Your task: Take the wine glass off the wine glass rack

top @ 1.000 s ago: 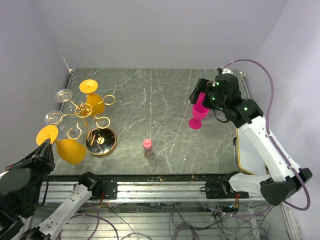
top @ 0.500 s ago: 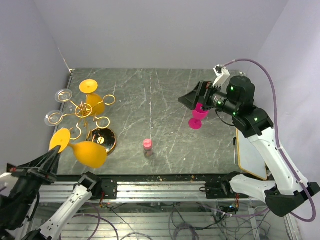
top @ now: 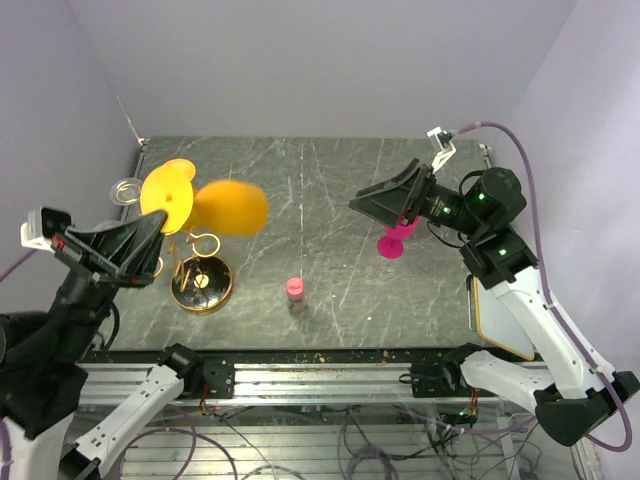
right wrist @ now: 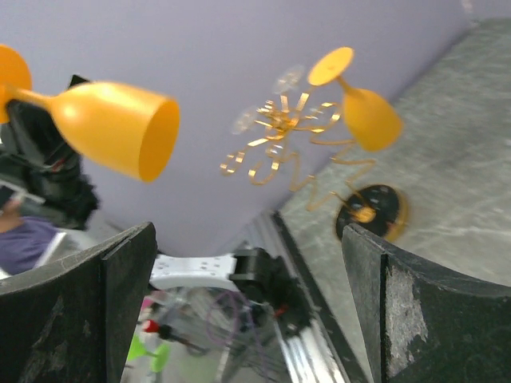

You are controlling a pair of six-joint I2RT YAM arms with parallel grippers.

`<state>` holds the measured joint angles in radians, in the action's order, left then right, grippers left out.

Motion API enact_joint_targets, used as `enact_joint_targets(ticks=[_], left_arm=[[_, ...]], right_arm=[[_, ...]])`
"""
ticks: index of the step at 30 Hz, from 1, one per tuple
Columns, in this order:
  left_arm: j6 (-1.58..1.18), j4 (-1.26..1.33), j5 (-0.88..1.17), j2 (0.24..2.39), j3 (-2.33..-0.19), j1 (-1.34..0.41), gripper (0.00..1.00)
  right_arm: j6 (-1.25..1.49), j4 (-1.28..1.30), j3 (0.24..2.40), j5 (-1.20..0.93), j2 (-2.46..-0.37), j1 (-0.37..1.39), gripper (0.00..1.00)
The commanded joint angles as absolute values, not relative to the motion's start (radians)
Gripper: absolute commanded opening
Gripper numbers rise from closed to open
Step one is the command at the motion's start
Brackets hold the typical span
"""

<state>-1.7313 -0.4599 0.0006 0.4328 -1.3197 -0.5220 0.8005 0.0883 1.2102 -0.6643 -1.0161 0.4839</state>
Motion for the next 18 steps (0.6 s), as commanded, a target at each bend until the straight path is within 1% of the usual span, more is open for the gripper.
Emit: enact_joint_targets(ticks=[1,5,13,15,18], left_arm=[[-1.529,0.130,0.139,0.509,-1.248,-0.515,0.07],[-1.520,0.371,0.136,0.560,-1.149,-0.515,0.07],[-1.708,0.767,0.234,0.716,-0.997,-0.515,0.07],[-1.735,0.818,0.242,0.731,-0.977,-0.516,0.07],[-1.742,0.819,0.251,0.730,-0.958,-0.517,0.07]], right_arm=[[1.093,-0.418,1.080,-0.764,-1.015,0.484,1.00],[1.269,-0.757,1.026,-0.734,-1.058,0.488,1.00],[1.437,-1.098,1.157,-0.814,-1.307,0.489,0.99],[1.491,-1.184,1.201,-0.842,-1.364,0.489,0.95],[1.556,-1.268,1.253,-0.874,-1.422,0.512,0.88]])
